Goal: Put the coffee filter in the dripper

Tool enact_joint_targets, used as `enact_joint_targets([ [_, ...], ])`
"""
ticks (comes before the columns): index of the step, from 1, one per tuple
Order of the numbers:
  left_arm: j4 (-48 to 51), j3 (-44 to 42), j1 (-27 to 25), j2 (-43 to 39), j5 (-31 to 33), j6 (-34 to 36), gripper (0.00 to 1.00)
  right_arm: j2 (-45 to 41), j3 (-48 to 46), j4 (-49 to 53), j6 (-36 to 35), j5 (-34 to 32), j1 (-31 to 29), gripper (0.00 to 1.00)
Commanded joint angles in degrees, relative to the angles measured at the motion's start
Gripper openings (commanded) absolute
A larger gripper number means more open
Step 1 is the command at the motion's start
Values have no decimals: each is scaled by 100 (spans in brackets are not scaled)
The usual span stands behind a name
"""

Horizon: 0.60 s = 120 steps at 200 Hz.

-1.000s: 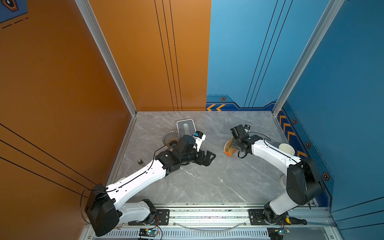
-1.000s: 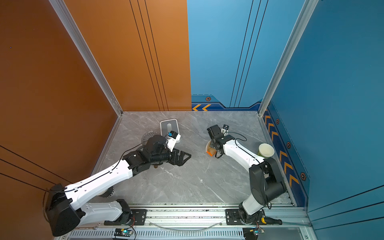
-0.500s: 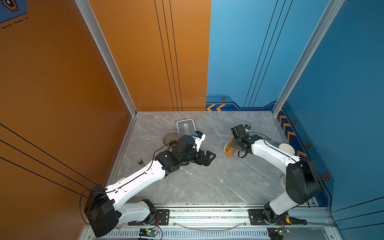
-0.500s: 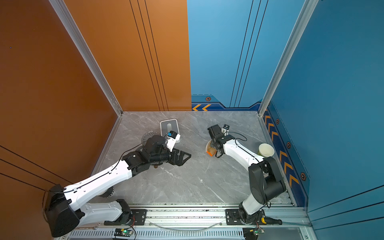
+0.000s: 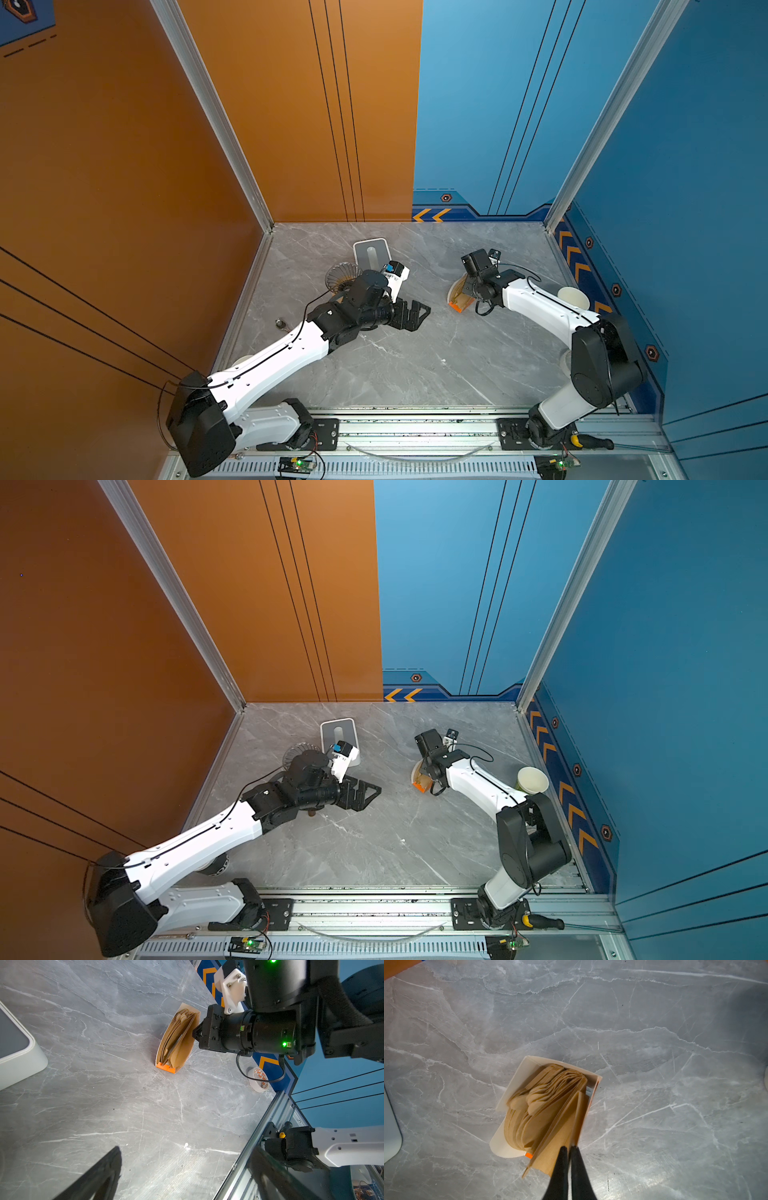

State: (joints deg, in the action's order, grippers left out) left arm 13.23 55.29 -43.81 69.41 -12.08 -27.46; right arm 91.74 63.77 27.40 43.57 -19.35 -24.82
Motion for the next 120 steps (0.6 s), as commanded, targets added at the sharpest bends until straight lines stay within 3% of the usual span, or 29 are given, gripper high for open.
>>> enact_joint_targets([
  [1, -29, -69, 62, -122, 39, -15, 98, 61, -45, -24, 57, -27, -49, 6],
  [120, 4, -48, 84, -117, 56, -21, 98, -337, 166, 123, -120, -33, -213, 7],
])
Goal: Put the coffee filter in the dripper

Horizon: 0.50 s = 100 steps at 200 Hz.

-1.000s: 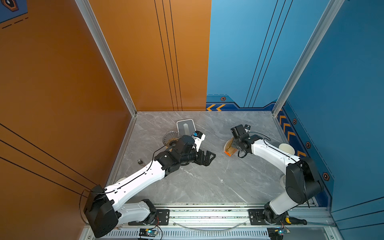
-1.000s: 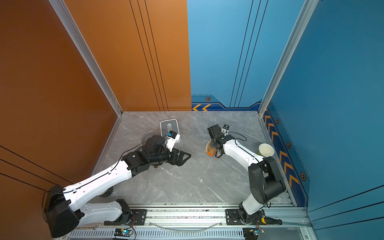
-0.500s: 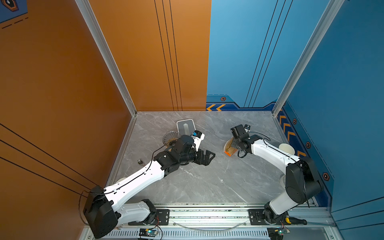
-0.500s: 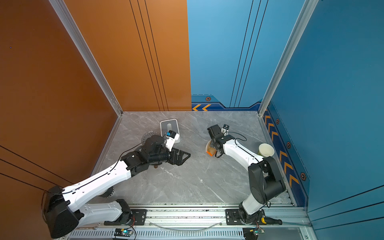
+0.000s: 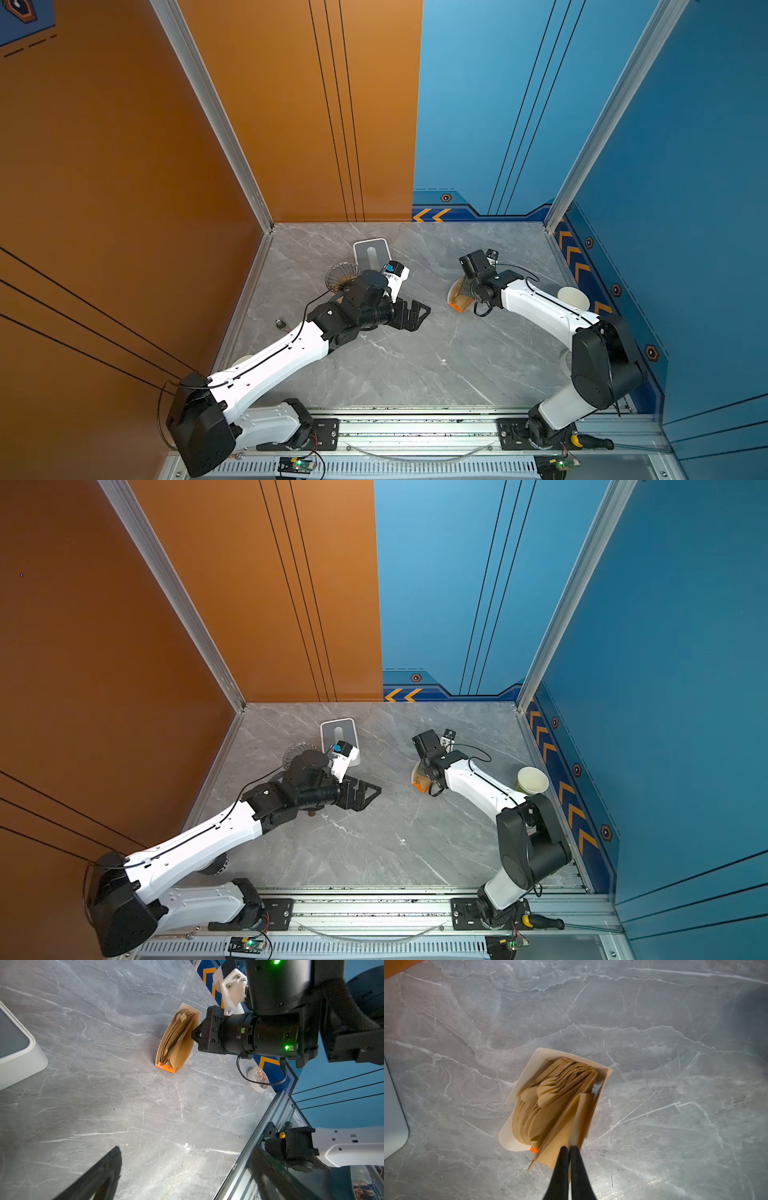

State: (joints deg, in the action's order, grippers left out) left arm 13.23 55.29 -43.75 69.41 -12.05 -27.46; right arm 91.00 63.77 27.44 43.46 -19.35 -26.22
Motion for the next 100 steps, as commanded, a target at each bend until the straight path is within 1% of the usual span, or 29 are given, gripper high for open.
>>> enact_joint_targets([
  [1, 4, -46, 77, -114, 54, -22, 98, -269, 169, 116, -118, -38, -75, 7],
  [34, -5, -50, 197, -128, 54, -182, 98, -438, 306, 214, -245, -33, -162, 7],
  [65, 92, -4, 455, -292, -14, -321, 98, -606, 477, 413, -388, 0, -247, 7],
  [100, 544, 286, 638, -518, -52, -222, 98, -867, 616, 496, -554, 420, -320, 7],
])
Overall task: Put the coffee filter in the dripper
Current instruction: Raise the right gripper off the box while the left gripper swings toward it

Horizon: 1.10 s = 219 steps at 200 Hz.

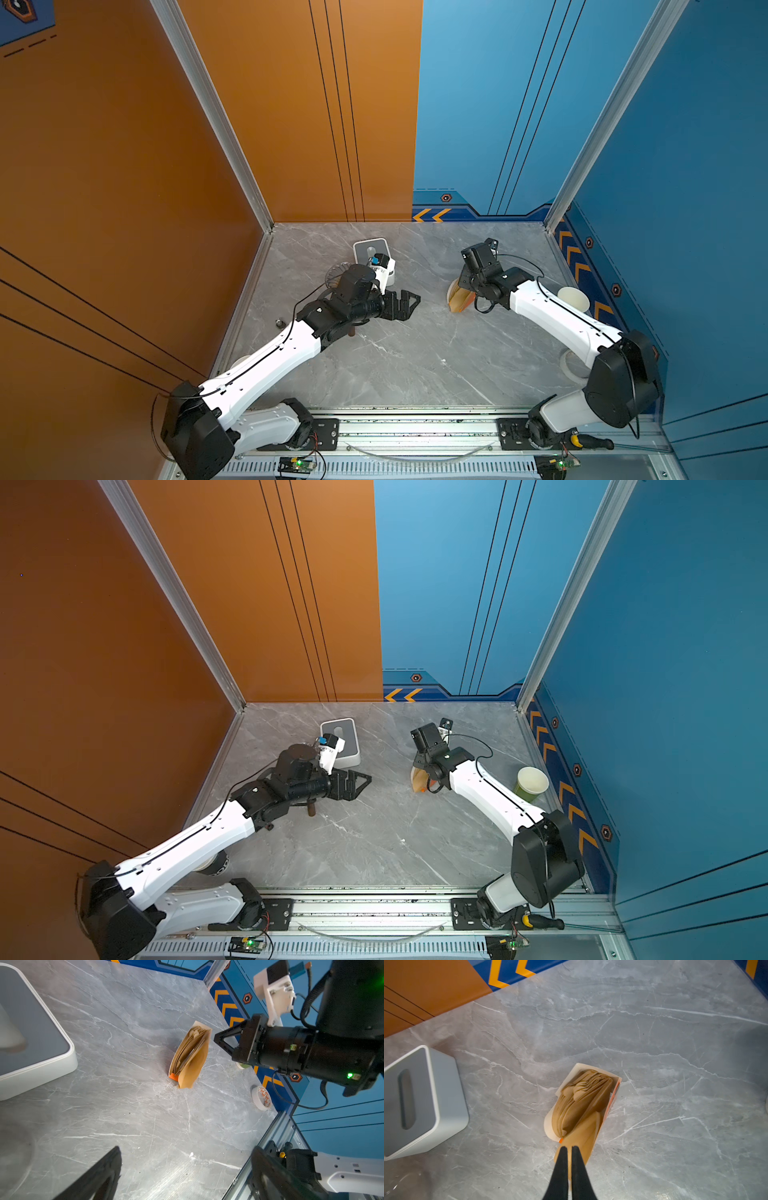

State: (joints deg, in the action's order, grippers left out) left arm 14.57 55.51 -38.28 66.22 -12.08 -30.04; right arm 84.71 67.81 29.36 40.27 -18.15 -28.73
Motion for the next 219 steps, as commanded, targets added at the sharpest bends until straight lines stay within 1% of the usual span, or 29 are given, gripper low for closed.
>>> enact_joint_targets([
  [1, 426, 275, 97, -202, -49, 39, 98, -245, 226, 314, -237, 306, -65, 7],
  [17, 682, 312, 168, -275, -2, 124, 98, -333, 357, 465, -329, 446, -120, 7],
  [20, 713, 478, 184, -280, 1, 136, 98, -346, 362, 487, -351, 464, -128, 7],
  [27, 776, 521, 211, -302, -4, 160, 98, -373, 389, 536, -387, 518, -128, 7],
  [57, 820, 510, 234, -382, -45, 217, 98, -387, 319, 632, -413, 646, -56, 8],
  [72, 811, 488, 194, -381, -33, 261, 98, -385, 222, 641, -339, 611, 9, 10],
  [87, 811, 479, 148, -356, -19, 283, 98, -373, 167, 669, -301, 600, 53, 14],
  [104, 811, 470, 82, -312, -23, 306, 98, -291, 150, 809, -315, 515, 94, 16],
  [118, 785, 461, 13, -247, -25, 325, 98, -254, 54, 830, -335, 570, 147, 18],
  [138, 775, 470, -127, -97, -14, 392, 98, -242, -120, 825, -297, 629, 251, 19],
  [157, 720, 504, -297, 172, -23, 495, 98, -332, -278, 710, -320, 774, 361, 19],
  [177, 550, 578, -451, 528, -113, 610, 98, -528, -543, 401, -433, 1246, 543, 21],
  [188, 412, 652, -530, 779, -194, 663, 98, -646, -654, 343, -548, 1396, 595, 23],
  [219, 57, 1029, -806, 1641, -191, 877, 98, -1278, -1163, 179, -840, 1727, 739, 28],
])
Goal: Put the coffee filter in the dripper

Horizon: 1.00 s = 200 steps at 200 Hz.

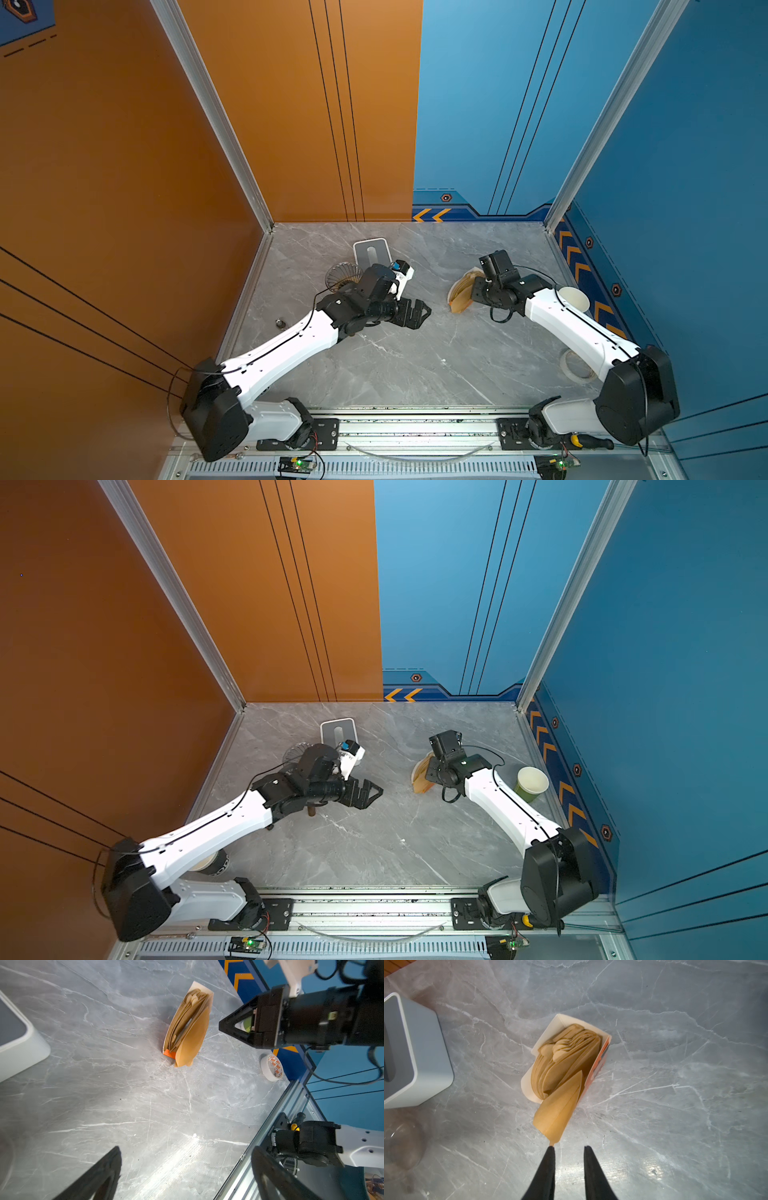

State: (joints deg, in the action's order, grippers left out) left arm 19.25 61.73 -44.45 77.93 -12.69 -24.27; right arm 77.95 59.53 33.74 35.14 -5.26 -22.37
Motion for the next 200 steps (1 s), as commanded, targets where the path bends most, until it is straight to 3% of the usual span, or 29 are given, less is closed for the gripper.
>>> enact_joint_targets([
  [1, -425, 421, -193, 500, -138, 300, 98, -631, -358, -264, -324, 455, 111, 28],
  [17, -592, 674, -219, 990, -341, 238, 99, -1079, -675, -353, -382, 839, 281, 34],
  [35, -693, 1002, -235, 1528, -470, 181, 96, -1604, -974, -386, -461, 1197, 450, 48],
  [67, -756, 1484, -275, 2186, -459, 549, 87, -2347, -1277, -174, -569, 1848, 784, 65],
  [75, -734, 1608, -266, 2336, -518, 685, 81, -2500, -1323, -117, -580, 1948, 855, 66],
  [109, -501, 2128, -242, 2959, -715, 1226, 65, -2946, -1447, 30, -570, 2464, 1069, 82],
  [148, -287, 2619, -249, 3530, -678, 1602, 61, -3240, -1525, 58, -629, 2732, 1126, 100],
  [200, -263, 3040, -257, 4072, -365, 1935, 57, -3304, -1573, 63, -692, 2933, 1133, 100],
])
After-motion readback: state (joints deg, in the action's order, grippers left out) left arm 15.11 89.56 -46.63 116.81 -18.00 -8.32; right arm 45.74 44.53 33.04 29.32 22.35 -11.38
